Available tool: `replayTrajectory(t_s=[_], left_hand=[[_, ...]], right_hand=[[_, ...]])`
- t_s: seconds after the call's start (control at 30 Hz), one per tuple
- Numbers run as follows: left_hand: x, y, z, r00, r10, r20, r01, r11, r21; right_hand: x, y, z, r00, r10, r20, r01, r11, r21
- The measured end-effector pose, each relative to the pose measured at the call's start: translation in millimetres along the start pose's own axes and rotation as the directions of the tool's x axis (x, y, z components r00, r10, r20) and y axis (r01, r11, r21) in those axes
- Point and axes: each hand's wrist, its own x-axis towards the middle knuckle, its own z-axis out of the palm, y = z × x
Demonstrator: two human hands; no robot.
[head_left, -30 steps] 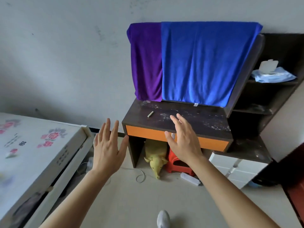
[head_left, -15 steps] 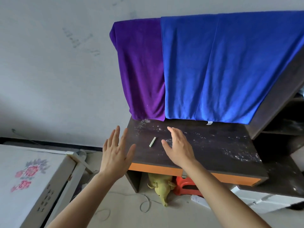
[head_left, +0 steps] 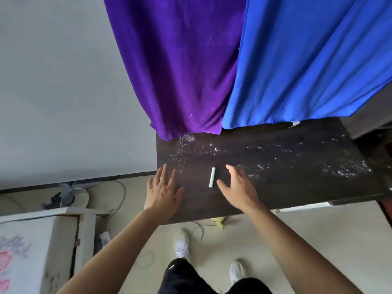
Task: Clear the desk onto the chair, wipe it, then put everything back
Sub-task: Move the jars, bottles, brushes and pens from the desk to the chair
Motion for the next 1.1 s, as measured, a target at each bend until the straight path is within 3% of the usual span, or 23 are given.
replayTrajectory(t_s=[0.17, 0.43, 0.57, 0.63, 0.83, 0.97, 1.1], left_hand=[[38, -26, 30, 0.977, 0.161, 0.142, -0.177, 0.979, 0.105], [47, -26, 28, 0.945, 0.276, 0.175, -0.299, 0.946, 0.124], [60, 11, -7, 0.915, 0.396, 0.082, -0.403, 0.910, 0.102], [66, 47, -29, 0.867, 0.498, -0.016, -0.494, 0.863, 0.108], [38, 207, -76, 0.630, 0.750, -0.202, -0.727, 0.661, 0.187], [-43, 319, -75, 0.476, 0.847, -0.236, -0.827, 0.522, 0.206], [-151, 417, -37, 0.335, 0.923, -0.190, -0.903, 0.372, 0.214]], right_hand=[[28, -13, 46, 0.975, 0.211, 0.070, -0.211, 0.977, -0.006], [25, -8, 47, 0.966, 0.256, -0.035, -0.258, 0.965, -0.042], [1, 9, -1, 0.949, 0.246, -0.195, -0.249, 0.968, 0.008], [-22, 23, -34, 0.916, 0.246, -0.315, -0.249, 0.968, 0.030], [-145, 104, -127, 0.697, 0.349, -0.627, -0.291, 0.936, 0.197], [-270, 182, -146, 0.503, 0.474, -0.723, -0.345, 0.877, 0.334], [-408, 267, -133, 0.362, 0.572, -0.736, -0.409, 0.807, 0.426]])
